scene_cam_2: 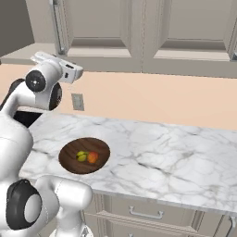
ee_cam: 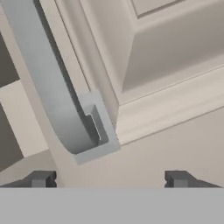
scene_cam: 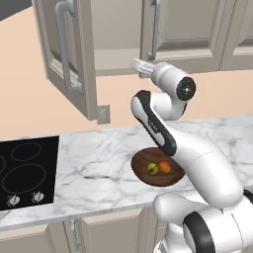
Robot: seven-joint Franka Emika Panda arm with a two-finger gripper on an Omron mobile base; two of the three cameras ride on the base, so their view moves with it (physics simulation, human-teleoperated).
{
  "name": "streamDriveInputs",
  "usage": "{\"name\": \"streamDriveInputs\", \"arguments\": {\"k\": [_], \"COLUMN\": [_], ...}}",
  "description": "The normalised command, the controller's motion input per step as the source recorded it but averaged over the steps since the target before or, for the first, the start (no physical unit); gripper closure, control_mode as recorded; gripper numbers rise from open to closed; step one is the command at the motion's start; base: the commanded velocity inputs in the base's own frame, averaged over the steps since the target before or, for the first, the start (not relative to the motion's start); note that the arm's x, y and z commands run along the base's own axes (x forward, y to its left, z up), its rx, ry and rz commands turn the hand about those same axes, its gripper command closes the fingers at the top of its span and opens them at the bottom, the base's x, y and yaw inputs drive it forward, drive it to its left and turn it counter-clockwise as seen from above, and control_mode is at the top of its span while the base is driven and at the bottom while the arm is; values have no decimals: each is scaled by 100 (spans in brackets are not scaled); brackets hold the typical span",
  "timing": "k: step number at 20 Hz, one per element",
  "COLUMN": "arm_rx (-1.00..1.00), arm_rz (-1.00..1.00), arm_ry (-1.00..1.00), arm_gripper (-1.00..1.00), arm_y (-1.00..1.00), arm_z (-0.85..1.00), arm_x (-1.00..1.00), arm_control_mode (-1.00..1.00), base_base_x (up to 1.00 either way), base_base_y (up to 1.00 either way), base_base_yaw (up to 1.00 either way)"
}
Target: Open the cabinet. Pick the mango and pear from the cabinet and place them into the bowl. Then close the cabinet.
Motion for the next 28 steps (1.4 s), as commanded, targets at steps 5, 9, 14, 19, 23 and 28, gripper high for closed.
{"name": "streamDriveInputs", "arguments": {"k": [5,9,14,19,23,28], "arm_rx": [0,0,0,0,4,0], "arm_rz": [-9,-2,0,2,10,20], "arm_ry": [9,6,14,5,0,1], "arm_gripper": [-100,-100,-100,-100,-100,-100], "arm_y": [0,27,57,46,2,-10], "arm_z": [-24,-1,-1,-4,20,37], "arm_x": [100,64,-82,-100,-100,-100], "arm_control_mode": [-100,-100,-100,-100,-100,-100], "base_base_x": [0,0,0,0,0,0], "base_base_y": [0,0,0,0,0,0], "base_base_yaw": [0,0,0,0,0,0]}}
